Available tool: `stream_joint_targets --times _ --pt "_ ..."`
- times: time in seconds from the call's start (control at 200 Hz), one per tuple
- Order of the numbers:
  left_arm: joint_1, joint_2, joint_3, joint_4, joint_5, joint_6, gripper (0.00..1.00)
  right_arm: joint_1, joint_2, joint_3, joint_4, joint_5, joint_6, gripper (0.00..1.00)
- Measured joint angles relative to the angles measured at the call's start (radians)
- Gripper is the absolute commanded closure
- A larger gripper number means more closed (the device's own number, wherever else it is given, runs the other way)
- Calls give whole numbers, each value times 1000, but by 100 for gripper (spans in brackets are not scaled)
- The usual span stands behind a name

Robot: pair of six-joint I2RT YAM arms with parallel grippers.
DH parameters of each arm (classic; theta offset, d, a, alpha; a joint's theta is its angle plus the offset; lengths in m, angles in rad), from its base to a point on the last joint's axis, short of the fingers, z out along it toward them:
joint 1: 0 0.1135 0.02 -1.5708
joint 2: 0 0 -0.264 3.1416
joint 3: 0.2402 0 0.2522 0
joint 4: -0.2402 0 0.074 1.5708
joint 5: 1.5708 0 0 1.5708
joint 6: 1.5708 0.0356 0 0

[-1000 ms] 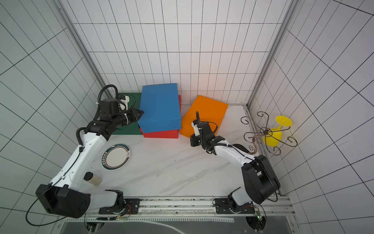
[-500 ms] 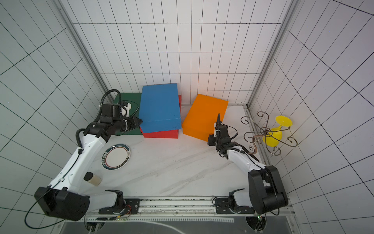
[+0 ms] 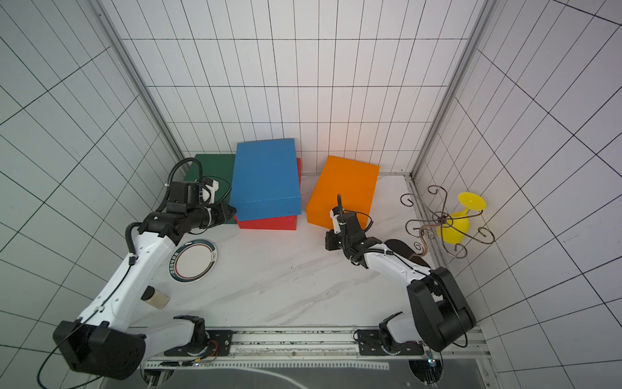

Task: Stack the shoeboxes
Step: Adjust the shoebox at the corner of the board, then adjust the shoebox at the center of the board.

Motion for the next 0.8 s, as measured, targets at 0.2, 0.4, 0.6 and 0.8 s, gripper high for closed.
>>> stream_joint_targets --times 0.2,0.4,0.6,0.8 --pt "0 60 -21 40 9 -9 90 1 64 142 -1 -2 8 100" --pt "20 159 -9 56 9 -10 92 18 124 305 12 -8 6 100" --pt "94 214 6 69 12 -33 92 28 214 428 11 -18 -10 100" --pt "134 232 26 100 21 -63 92 36 287 493 9 -53 -15 100"
